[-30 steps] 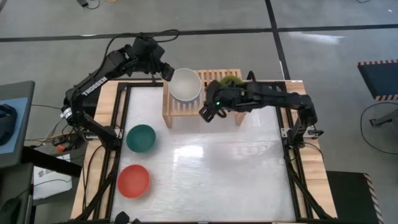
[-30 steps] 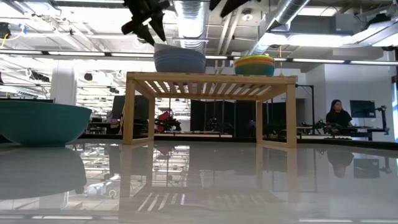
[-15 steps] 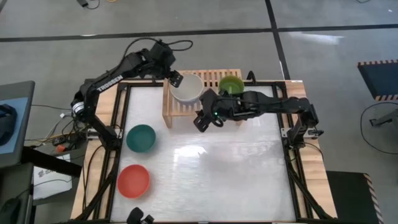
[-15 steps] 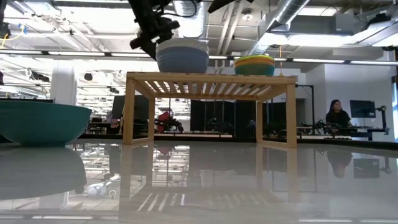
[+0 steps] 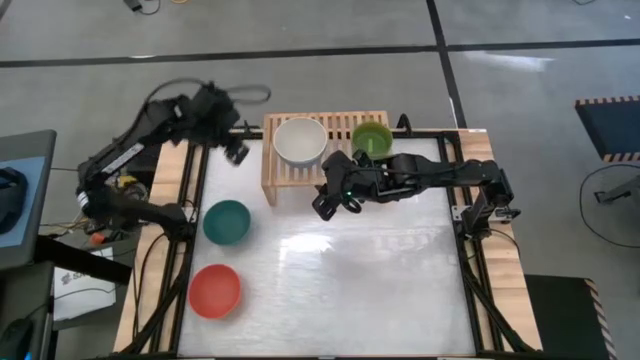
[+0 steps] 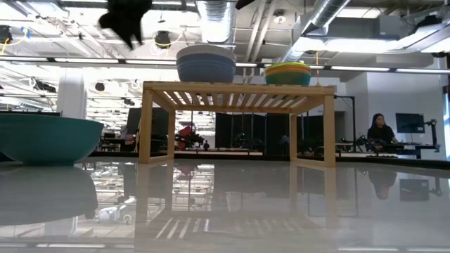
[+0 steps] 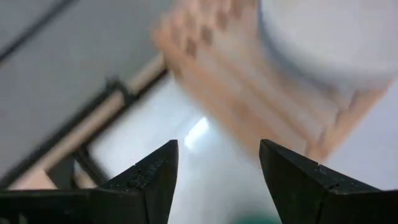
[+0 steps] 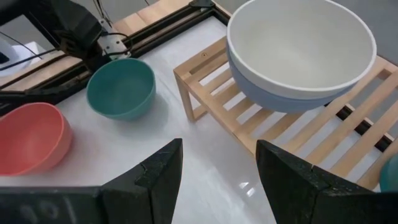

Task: Place and stack bowls onto a shelf
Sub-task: Stack the large green bowl on top of the large white bowl on the shelf

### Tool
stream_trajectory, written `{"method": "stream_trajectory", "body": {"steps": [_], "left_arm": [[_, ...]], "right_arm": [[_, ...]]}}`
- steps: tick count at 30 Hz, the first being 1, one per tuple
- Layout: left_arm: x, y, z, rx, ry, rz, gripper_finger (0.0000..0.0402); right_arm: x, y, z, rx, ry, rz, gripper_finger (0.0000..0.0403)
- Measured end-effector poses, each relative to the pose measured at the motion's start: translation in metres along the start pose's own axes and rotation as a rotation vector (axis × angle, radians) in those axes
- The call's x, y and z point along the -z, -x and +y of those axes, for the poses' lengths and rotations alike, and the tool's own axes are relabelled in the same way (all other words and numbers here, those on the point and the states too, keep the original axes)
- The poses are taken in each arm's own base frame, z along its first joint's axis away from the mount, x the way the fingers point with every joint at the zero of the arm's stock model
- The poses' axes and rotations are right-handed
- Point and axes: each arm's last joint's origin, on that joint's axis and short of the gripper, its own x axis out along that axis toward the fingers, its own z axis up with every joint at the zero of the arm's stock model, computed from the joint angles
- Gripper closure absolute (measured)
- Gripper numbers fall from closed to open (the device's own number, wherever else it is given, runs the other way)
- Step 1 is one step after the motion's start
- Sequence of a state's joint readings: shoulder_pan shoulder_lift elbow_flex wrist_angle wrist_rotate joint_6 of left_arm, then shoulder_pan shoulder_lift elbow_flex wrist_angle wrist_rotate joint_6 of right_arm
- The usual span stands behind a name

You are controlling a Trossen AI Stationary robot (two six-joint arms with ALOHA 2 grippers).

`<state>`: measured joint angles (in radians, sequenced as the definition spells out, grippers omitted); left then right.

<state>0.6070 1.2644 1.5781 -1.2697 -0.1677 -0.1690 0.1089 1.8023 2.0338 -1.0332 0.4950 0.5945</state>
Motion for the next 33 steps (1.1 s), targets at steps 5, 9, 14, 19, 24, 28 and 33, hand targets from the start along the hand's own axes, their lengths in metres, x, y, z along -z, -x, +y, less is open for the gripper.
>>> {"method": "stream_trajectory", "body": {"steps": [5, 9, 14, 19, 24, 28, 33], "left_arm": [[0.066, -0.022, -0.006, 0.069, 0.06, 0.121, 0.0191], [0.107, -0.041, -0.009, 0.07, 0.137, 0.189, 0.0191], [0.141, -0.069, -0.01, 0.021, 0.198, 0.315, 0.0191], [0.167, -0.093, -0.009, -0.041, 0.229, 0.425, 0.0191], [0.185, -0.11, -0.008, -0.08, 0.244, 0.472, 0.0191], [0.195, -0.122, -0.009, -0.082, 0.257, 0.474, 0.0205], [0.202, -0.128, -0.008, -0.104, 0.3, 0.483, 0.0277]], "right_arm": [[0.0, 0.0, 0.0, 0.0, 0.002, 0.002, 0.0175], [0.002, 0.002, 0.003, -0.01, 0.007, 0.005, 0.0175], [0.002, 0.001, 0.003, -0.029, 0.026, 0.019, 0.0175], [0.002, 0.001, 0.003, -0.046, 0.031, 0.029, 0.0175], [0.004, 0.003, 0.006, -0.053, 0.035, 0.035, 0.0175], [0.006, 0.005, 0.008, -0.06, 0.039, 0.036, 0.0175], [0.007, 0.005, 0.009, -0.062, 0.041, 0.037, 0.0175]]}}
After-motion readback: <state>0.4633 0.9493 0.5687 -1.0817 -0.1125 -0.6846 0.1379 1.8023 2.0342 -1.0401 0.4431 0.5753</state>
